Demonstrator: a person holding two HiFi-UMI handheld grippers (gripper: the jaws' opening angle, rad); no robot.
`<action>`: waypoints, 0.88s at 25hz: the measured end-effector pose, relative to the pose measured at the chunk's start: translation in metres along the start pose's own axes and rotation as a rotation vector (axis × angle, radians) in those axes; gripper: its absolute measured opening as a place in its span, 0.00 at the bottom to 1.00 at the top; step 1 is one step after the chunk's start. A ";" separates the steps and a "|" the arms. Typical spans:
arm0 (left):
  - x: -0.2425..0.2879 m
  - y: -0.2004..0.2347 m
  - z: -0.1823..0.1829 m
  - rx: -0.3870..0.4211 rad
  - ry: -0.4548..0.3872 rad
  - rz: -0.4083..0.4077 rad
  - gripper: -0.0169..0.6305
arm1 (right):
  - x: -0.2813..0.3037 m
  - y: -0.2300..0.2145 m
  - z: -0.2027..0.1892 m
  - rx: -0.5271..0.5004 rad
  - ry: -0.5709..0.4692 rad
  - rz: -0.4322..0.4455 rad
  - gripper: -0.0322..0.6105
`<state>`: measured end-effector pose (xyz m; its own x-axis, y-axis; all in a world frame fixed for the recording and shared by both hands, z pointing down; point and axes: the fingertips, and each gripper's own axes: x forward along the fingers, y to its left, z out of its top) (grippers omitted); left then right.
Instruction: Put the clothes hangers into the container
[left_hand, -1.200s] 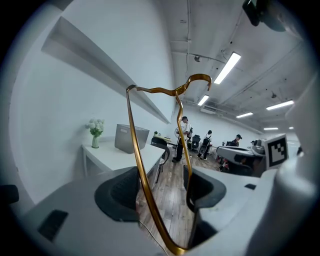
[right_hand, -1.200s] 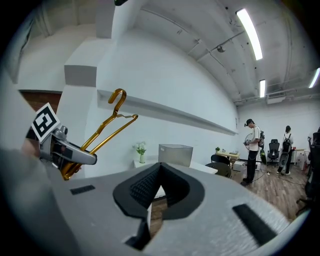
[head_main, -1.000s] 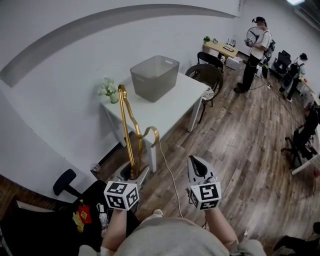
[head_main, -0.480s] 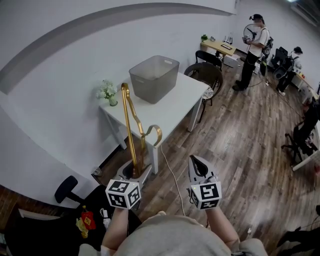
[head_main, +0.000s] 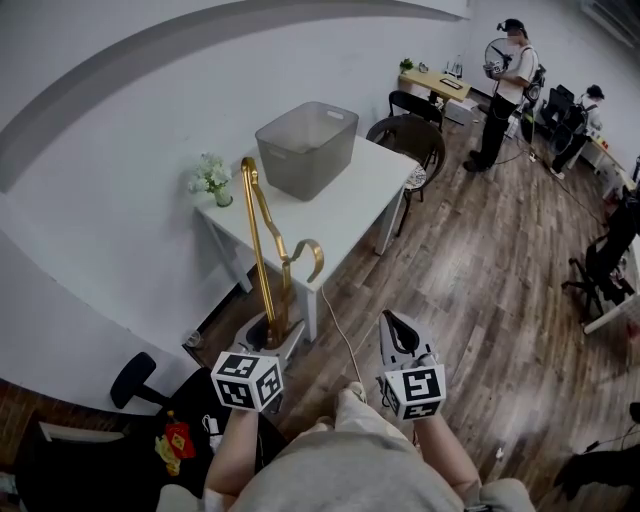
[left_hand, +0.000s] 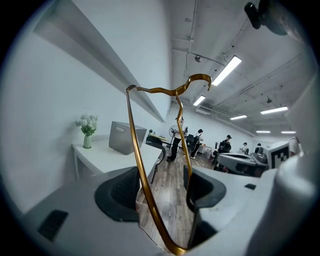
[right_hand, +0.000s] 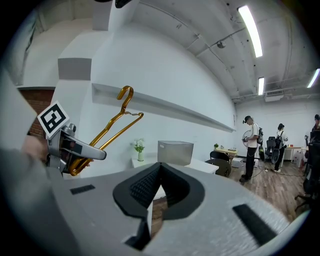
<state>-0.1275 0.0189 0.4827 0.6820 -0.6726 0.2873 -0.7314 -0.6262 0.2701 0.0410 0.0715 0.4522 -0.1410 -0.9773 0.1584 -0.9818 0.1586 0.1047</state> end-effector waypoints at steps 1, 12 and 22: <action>0.002 0.001 0.000 -0.003 0.002 -0.001 0.44 | 0.001 -0.001 -0.001 0.003 0.003 -0.003 0.05; 0.044 0.020 0.013 0.003 0.008 -0.003 0.44 | 0.045 -0.018 -0.003 0.018 -0.001 0.006 0.05; 0.124 0.052 0.051 0.021 0.003 0.008 0.44 | 0.129 -0.064 0.005 0.018 -0.019 0.021 0.05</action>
<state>-0.0808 -0.1174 0.4854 0.6759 -0.6767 0.2920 -0.7369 -0.6288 0.2484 0.0847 -0.0653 0.4607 -0.1637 -0.9762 0.1420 -0.9807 0.1766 0.0835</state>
